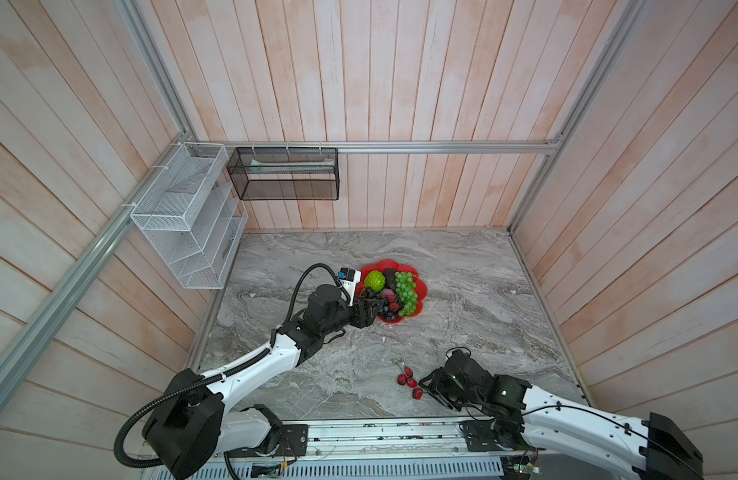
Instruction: Place and organize the fake fruits in the fruit bowl
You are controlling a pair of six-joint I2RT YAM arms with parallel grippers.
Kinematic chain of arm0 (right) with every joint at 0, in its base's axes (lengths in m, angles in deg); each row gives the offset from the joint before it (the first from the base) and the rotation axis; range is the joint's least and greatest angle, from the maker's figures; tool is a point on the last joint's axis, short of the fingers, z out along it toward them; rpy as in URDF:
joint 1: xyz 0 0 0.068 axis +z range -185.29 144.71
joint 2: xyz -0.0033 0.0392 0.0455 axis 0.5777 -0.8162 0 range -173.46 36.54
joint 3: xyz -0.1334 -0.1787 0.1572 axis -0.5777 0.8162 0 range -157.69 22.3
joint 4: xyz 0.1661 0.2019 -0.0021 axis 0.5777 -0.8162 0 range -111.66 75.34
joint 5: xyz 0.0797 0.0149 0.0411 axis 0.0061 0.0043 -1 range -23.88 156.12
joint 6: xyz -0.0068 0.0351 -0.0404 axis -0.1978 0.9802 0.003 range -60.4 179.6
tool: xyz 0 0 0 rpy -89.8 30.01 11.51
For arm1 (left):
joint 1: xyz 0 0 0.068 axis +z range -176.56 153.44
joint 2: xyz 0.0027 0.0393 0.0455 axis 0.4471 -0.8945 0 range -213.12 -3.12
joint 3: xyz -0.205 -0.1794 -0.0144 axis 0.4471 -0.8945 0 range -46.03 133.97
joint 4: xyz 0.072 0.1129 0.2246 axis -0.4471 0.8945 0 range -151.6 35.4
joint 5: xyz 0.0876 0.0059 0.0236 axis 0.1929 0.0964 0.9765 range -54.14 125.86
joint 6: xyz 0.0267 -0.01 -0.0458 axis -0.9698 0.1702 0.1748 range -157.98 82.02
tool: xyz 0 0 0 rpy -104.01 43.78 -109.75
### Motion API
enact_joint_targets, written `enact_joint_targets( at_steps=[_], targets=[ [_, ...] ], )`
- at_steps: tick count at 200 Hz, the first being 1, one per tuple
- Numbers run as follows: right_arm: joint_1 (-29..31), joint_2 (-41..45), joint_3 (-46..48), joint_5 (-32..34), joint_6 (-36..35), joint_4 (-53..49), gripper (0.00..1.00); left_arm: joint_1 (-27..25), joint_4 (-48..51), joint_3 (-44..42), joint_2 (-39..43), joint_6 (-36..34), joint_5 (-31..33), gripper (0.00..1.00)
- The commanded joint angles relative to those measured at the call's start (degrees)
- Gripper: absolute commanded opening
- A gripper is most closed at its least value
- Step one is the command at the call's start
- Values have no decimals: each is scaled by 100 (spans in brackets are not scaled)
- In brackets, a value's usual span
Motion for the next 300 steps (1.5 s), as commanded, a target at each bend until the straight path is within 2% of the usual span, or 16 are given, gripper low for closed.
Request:
enact_joint_targets(
  at_steps=[1, 76, 80, 121, 177, 215, 253, 300],
  targets=[
    [-91, -2, 220, 293, -13, 40, 37, -7, 90, 138, -40, 34, -114, 68],
    [-614, -346, 325, 46, -636, 505, 16, -103, 347, 246, -64, 147, 26, 68],
    [-642, -354, 347, 27, -834, 545, 16, -117, 381, 254, -62, 149, 37, 68],
    [-719, -196, 320, 88, -1189, 514, 2, -183, 669, 374, -40, 186, 203, 68],
    [-819, 554, -141, 480, -1746, -111, 0, -193, 832, 413, -61, 362, 306, 68],
    [-1251, 648, -651, 408, -2326, -378, 0, -200, 821, 419, -102, 439, 362, 68],
    [-1821, 272, -1370, 121, -3215, -331, 0, -201, 916, 473, -148, 483, 488, 68],
    [-2427, -864, -2564, 25, -4802, 178, 0, -199, 1093, 445, -99, 611, 855, 68]
  ],
)
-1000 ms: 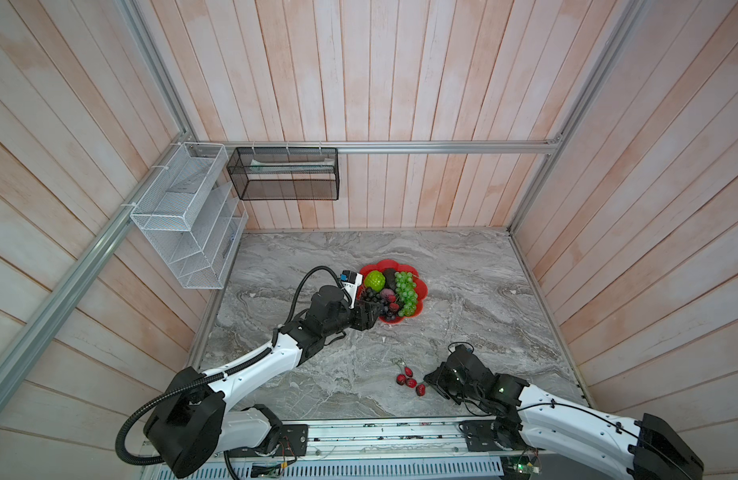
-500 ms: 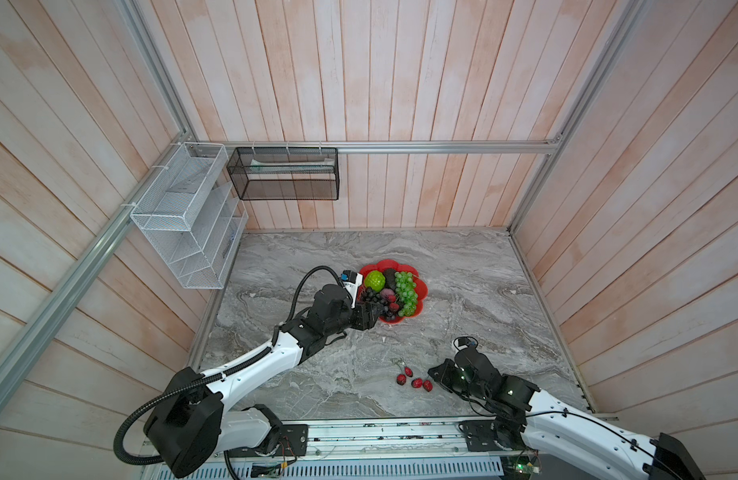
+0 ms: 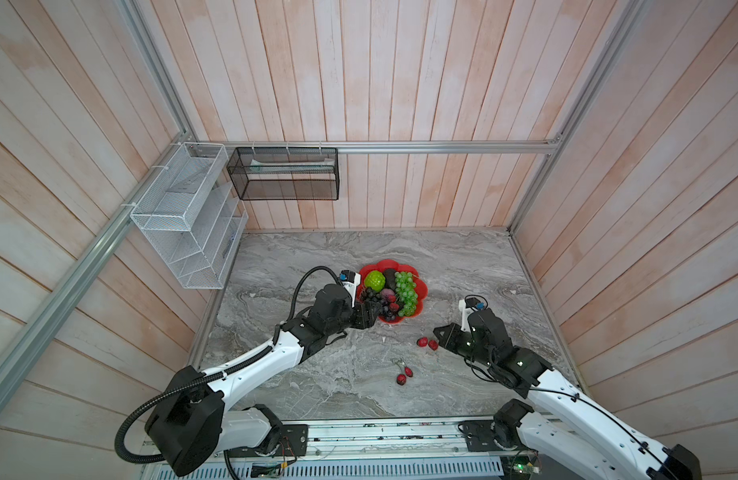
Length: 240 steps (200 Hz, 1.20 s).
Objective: Place and organize the fake fruits in the fruit bowl
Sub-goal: 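Lift the red cherries with the right gripper and lower them into the bowl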
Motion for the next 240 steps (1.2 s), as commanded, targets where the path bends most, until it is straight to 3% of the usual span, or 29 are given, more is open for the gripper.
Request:
enact_joint_targets(
  at_steps=[1, 56, 119, 198, 240],
  targets=[
    [-242, -454, -488, -115, -1134, 393, 0, -16, 166, 137, 9, 103, 341, 68],
    [-759, -2046, -1016, -1280, -2010, 1645, 0, 5, 573, 99, 63, 383, 840, 70],
    [-1134, -2933, -1041, -2073, -2323, 2419, 0, 93, 723, 201, -69, 624, 1069, 70],
    [-1243, -3817, -1328, -2694, -2458, 2673, 0, 143, 663, 127, -145, 564, 1085, 70],
    [-1242, -4307, -1663, -2597, -2505, 2794, 0, 172, 579, 173, -257, 556, 1002, 70]
  ],
)
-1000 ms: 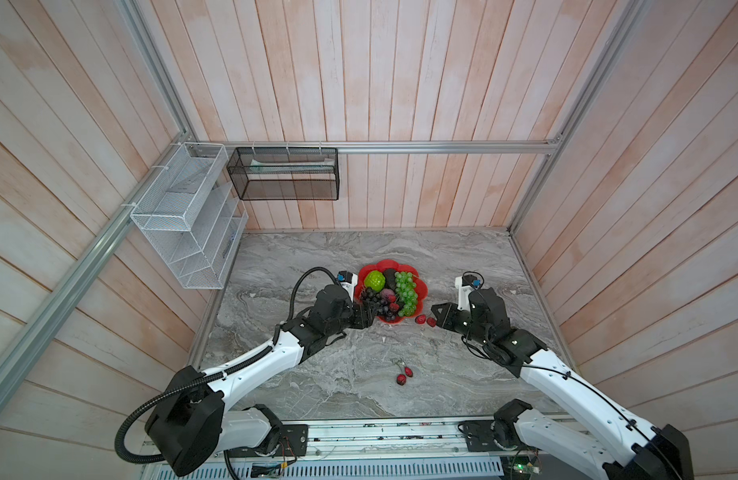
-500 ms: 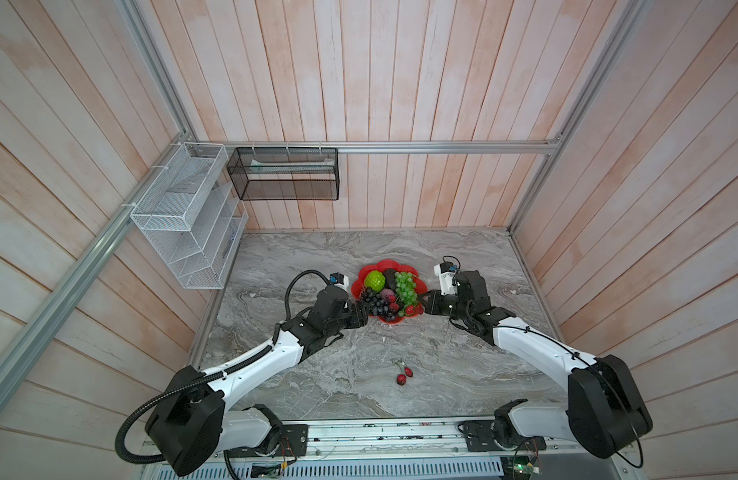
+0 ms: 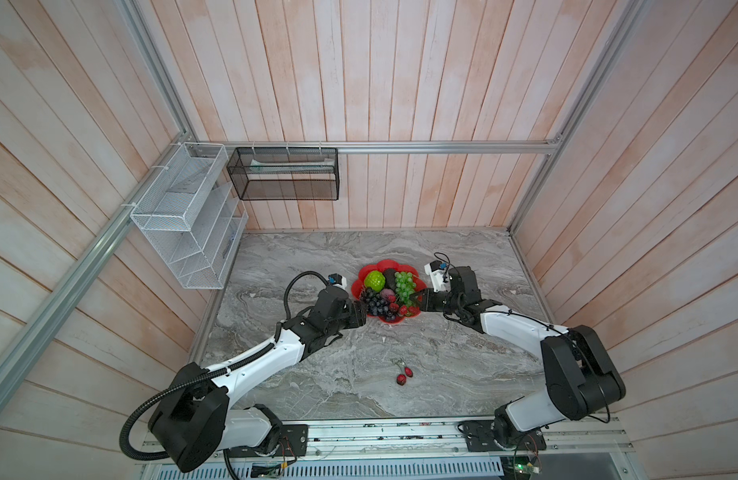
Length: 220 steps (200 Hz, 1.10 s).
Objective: Place and organize the fake fruits in the fruit bowl
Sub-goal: 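Lift the red cherries with the right gripper and lower them into the bowl, then open the right gripper and withdraw while the left gripper moves to the last cherries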
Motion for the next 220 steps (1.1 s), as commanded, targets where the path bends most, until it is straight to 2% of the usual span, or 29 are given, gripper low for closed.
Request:
enact_joint_targets(
  at_steps=[1, 60, 94, 149, 189, 220],
  targets=[
    [-25, -227, -311, -62, -131, 220, 0, 32, -114, 170, -83, -40, 18, 70],
    [-14, -620, -585, -70, -495, 241, 11, 32, 75, 426, -318, -67, -18, 75],
    [-10, -473, -651, 57, -775, 202, 32, 32, 365, 825, -642, -95, -49, 76],
    [-17, 289, -393, 564, -1009, 142, 53, 32, 798, 1282, -941, -154, -158, 77],
    [-12, 668, -400, 929, -1130, -85, 58, 24, 1668, 1577, -837, -369, -272, 78],
    [-16, 1145, -268, 1150, -1104, -374, 61, -77, 1807, 1182, -336, -338, -714, 78]
  ],
)
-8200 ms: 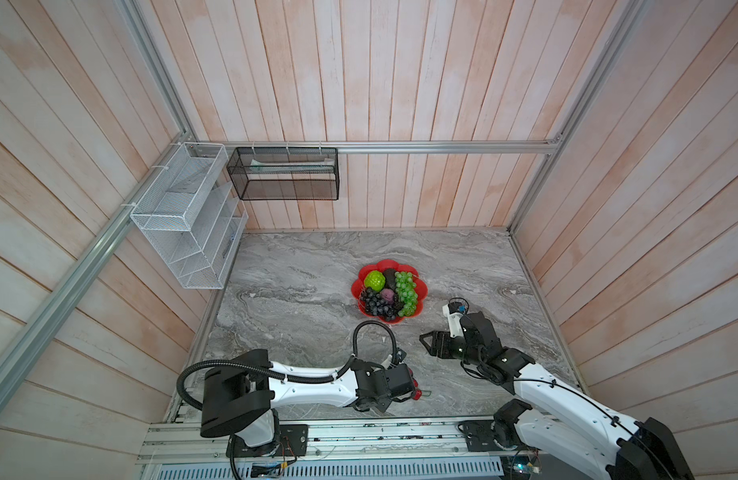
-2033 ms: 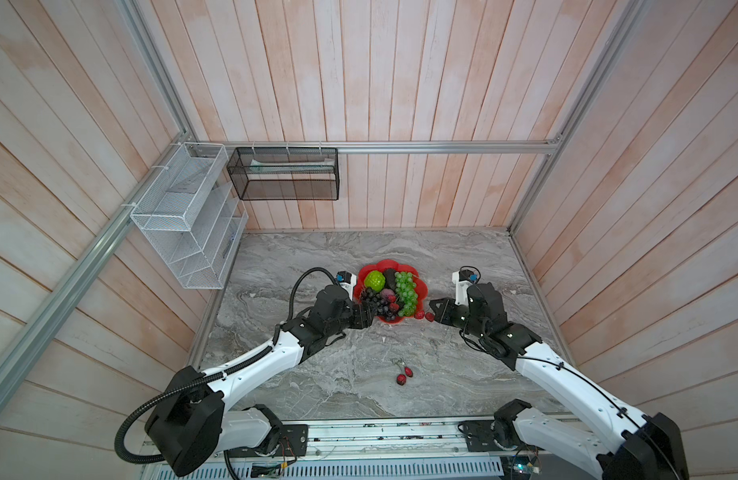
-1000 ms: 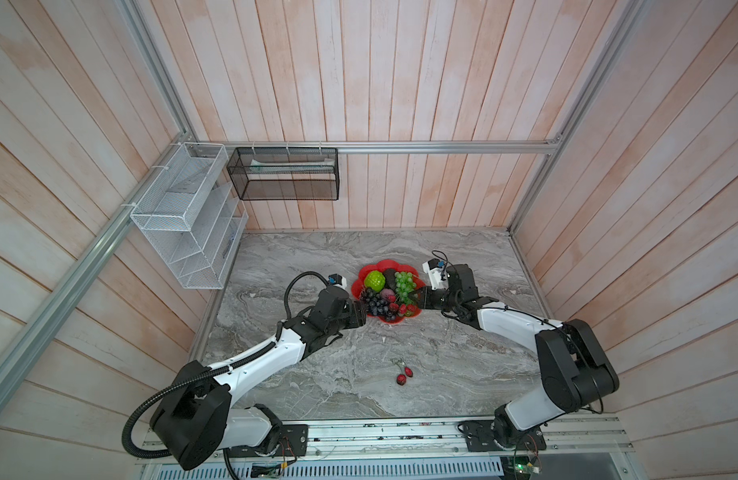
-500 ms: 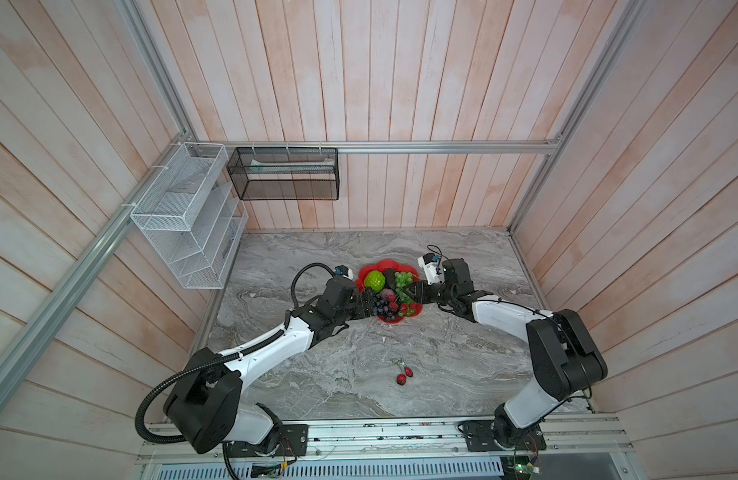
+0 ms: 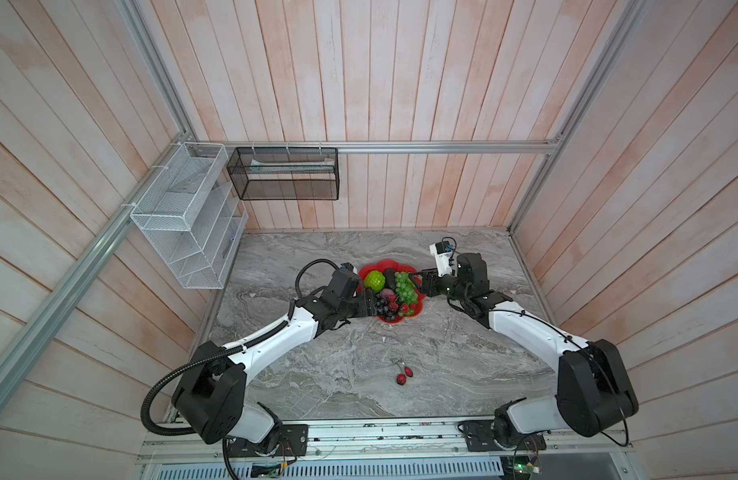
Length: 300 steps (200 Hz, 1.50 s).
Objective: Place and organize the fake fruits in the fruit bowl
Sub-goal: 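Open the right gripper and withdraw while the left gripper moves to the last cherries, then close the left gripper on the last red cherry pair's green stems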
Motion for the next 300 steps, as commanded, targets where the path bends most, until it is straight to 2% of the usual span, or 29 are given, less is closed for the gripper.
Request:
enact_joint_targets(
  at_steps=[1, 49, 83, 100, 134, 173, 198, 247, 256, 300],
  targets=[
    [-17, 392, 172, 349, -70, -306, 61, -86, 398, -236, 465, -92, -403, 78],
    [-18, 1333, 609, 593, 205, -707, 62, -1216, -19, -1116, 937, 269, -820, 78],
    [-11, 1778, 1020, 585, 528, -854, 61, -1987, -510, -1433, 590, 717, -864, 78],
    [-18, 1958, 1260, 568, 741, -783, 61, -2029, -1048, -1604, 360, 1096, -1133, 77],
    [-3, 2089, 1458, 507, 950, -787, 59, -2048, -1782, -1645, -31, 1318, -1354, 76],
    [-4, 2115, 1472, 546, 887, -873, 59, -2048, -2308, -1458, -744, 1605, -1832, 73],
    [-4, 2151, 1481, 568, 852, -891, 59, -2040, -2281, -1396, -940, 1712, -1728, 71],
    [-4, 2131, 1538, 559, 810, -909, 58, -1803, -3264, -1847, -1080, 2065, -1924, 64],
    [-9, 2134, 1539, 559, 810, -913, 58, -1570, -3447, -1919, -1125, 2125, -1990, 64],
    [-7, 2064, 1481, 568, 794, -908, 58, -1498, -3614, -1747, -1558, 2179, -2448, 63]
  ],
)
